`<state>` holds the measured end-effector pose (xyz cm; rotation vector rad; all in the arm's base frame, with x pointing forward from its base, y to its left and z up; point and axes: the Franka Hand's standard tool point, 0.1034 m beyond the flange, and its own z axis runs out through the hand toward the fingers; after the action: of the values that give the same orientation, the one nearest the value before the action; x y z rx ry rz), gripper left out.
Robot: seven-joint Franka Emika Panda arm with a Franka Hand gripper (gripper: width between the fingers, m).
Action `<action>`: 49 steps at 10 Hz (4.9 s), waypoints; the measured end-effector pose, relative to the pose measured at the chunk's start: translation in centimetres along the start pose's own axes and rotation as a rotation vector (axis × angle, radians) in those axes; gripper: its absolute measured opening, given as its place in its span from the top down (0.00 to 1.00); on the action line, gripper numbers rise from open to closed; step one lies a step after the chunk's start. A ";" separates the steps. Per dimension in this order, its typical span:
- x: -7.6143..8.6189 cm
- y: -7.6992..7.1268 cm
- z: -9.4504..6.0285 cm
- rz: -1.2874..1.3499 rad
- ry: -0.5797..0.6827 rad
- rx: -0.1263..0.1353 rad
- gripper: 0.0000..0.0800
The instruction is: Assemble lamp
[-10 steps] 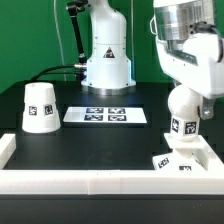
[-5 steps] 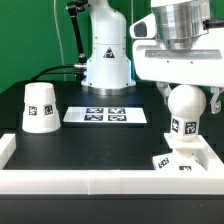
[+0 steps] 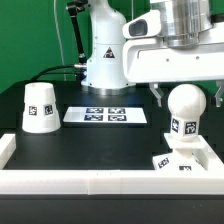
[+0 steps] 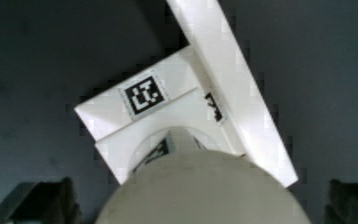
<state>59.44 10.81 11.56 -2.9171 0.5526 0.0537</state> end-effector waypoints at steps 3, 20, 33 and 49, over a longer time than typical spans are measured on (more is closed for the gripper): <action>0.7 -0.1 -0.3 -0.354 0.057 -0.056 0.13; 2.0 -0.2 0.1 -1.698 0.002 -0.230 0.13; 2.3 -0.6 -0.1 -0.791 0.079 -0.184 0.28; 1.7 0.9 0.0 0.439 0.099 -0.099 0.28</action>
Offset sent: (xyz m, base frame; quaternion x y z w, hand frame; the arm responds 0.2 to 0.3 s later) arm 0.0006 0.0037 0.0112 -0.0694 0.0655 -0.3453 0.9336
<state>60.67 9.42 11.26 -2.8414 1.2289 -0.0078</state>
